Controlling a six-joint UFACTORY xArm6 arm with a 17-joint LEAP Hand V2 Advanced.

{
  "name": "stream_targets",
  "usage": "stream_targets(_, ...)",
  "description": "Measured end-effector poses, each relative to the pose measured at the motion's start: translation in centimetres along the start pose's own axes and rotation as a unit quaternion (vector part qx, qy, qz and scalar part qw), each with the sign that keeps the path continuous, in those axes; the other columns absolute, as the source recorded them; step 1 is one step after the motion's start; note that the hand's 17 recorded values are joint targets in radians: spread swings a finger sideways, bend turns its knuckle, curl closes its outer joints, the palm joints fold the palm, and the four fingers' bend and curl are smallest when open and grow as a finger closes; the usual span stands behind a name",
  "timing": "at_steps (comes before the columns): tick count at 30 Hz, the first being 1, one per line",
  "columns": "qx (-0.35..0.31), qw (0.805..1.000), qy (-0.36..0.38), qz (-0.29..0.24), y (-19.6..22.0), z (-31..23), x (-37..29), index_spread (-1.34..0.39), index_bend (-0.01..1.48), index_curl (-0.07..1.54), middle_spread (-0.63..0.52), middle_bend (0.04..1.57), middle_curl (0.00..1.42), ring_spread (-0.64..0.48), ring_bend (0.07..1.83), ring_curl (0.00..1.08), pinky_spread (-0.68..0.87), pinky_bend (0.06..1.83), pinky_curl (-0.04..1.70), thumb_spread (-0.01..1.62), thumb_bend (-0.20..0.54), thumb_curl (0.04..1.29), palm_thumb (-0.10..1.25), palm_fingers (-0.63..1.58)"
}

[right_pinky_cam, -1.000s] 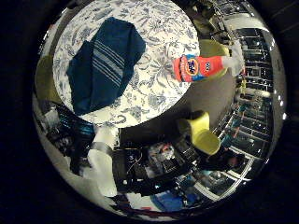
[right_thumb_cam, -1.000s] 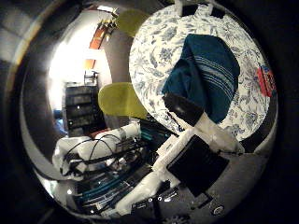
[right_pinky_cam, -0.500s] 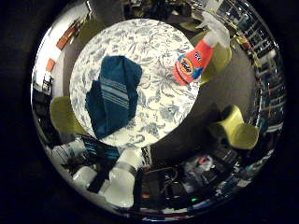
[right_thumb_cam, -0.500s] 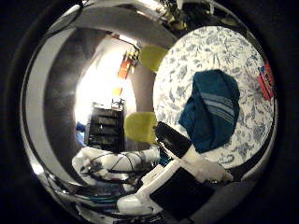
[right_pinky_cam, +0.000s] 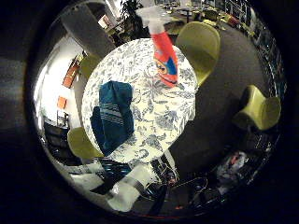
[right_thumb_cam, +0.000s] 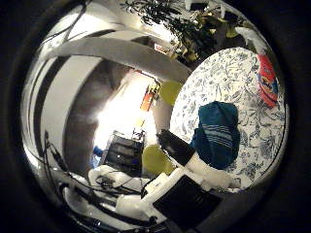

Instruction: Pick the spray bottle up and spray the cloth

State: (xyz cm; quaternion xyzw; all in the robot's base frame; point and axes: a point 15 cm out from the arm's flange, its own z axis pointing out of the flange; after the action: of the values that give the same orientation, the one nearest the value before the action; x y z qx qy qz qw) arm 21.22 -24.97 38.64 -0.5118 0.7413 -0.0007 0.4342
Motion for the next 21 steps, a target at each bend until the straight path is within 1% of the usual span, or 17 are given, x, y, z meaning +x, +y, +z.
stream_targets(3,0.022,0.999,-0.024,0.015,-0.1,-0.9,2.3,-0.22,0.15,0.26,0.09,0.38,0.35,0.21,0.47,0.23,0.41,0.58,0.22,1.04,-0.022,0.32,0.58,0.2)
stream_targets(7,0.031,0.997,-0.062,0.025,-0.3,-2.6,5.2,-0.22,0.16,0.27,0.09,0.38,0.35,0.21,0.44,0.22,0.4,0.55,0.22,1.03,-0.023,0.32,0.59,0.17)
stream_targets(13,0.025,0.994,-0.108,0.018,-0.9,-5.2,9.0,-0.21,0.16,0.29,0.11,0.36,0.34,0.22,0.37,0.21,0.4,0.48,0.22,1.02,-0.023,0.33,0.63,0.12)
stream_targets(21,0.005,0.992,-0.125,0.009,0.0,-6.6,12.9,-0.21,0.14,0.27,0.12,0.34,0.34,0.22,0.33,0.22,0.39,0.45,0.25,0.99,-0.026,0.33,0.64,0.1)
